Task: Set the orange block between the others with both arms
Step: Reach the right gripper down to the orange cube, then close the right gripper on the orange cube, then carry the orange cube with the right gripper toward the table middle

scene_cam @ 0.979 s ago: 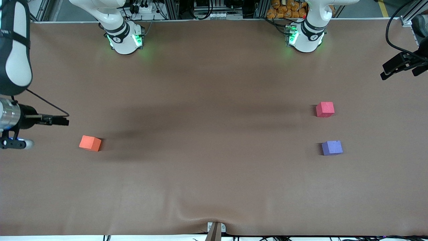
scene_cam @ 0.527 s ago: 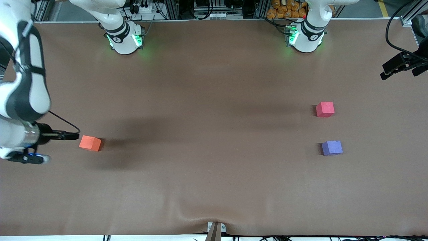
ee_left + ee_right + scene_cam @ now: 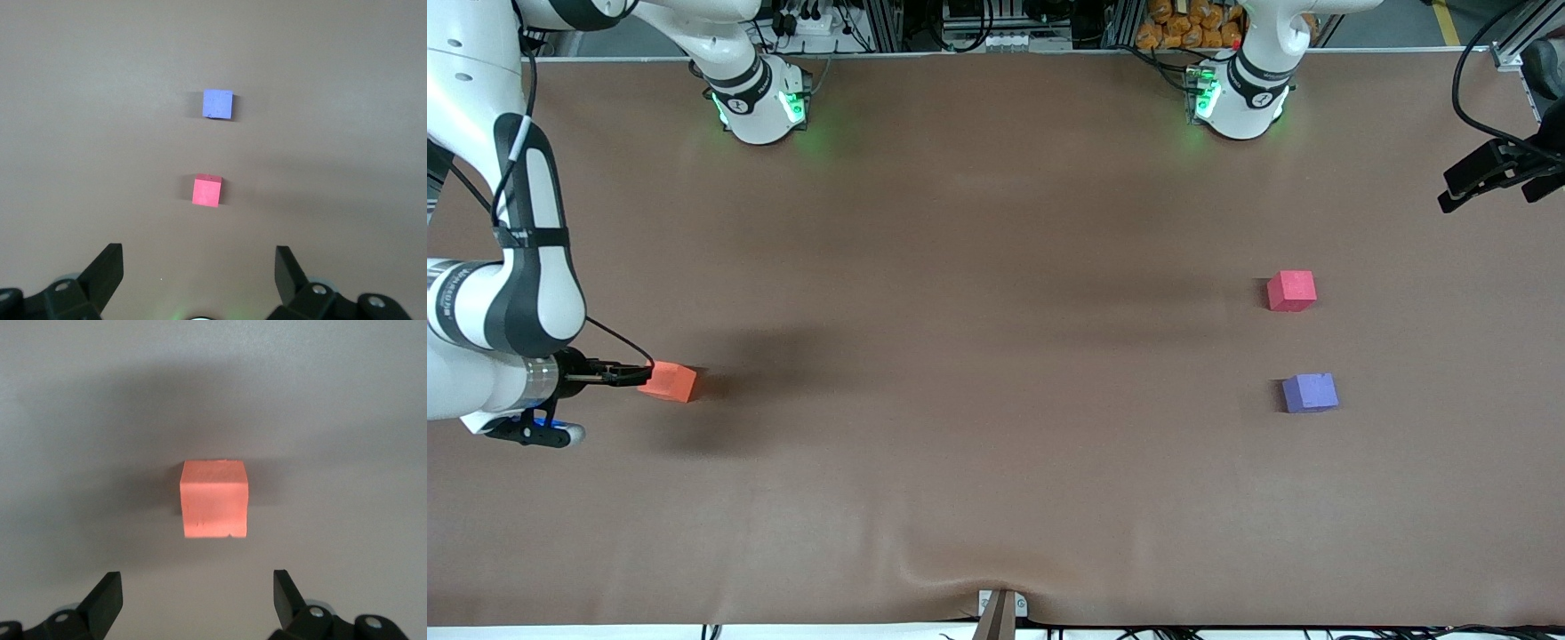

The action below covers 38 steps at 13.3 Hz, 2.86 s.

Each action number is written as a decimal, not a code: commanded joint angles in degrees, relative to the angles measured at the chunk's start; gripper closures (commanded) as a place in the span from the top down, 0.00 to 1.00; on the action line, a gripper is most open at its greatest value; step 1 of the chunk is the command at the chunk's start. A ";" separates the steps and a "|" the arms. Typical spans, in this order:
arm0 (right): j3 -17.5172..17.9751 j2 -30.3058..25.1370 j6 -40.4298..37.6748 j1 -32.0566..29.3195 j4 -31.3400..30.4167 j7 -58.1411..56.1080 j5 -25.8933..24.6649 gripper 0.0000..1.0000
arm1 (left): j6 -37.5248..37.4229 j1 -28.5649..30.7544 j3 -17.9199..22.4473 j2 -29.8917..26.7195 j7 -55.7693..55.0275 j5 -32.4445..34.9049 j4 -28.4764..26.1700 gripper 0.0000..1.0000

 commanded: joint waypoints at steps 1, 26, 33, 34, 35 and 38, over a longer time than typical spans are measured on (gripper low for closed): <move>0.76 -2.48 7.17 -0.79 -7.72 0.03 -0.75 1.00 | -0.64 0.50 -0.39 0.20 0.76 0.61 0.80 1.00; 0.85 -0.71 28.20 -0.44 -18.37 -0.22 -4.71 0.00 | -0.73 -0.20 -0.83 0.29 0.85 0.53 0.27 1.00; 1.29 -6.61 14.41 9.38 -10.30 -2.87 -4.62 0.00 | -0.73 -0.29 -1.18 0.02 0.76 0.44 0.45 1.00; 1.29 -6.61 14.57 11.58 -9.68 -2.87 -4.53 0.00 | -0.73 -0.29 -1.27 0.11 0.76 0.44 0.62 1.00; 1.29 -6.35 14.84 13.52 -8.80 -2.87 -4.27 0.00 | -0.73 -0.38 -1.44 0.11 0.67 0.44 0.54 1.00; 1.29 -5.12 15.19 21.07 -5.81 -2.78 -3.83 0.00 | -0.81 -0.29 -3.02 0.20 -0.21 0.61 0.10 1.00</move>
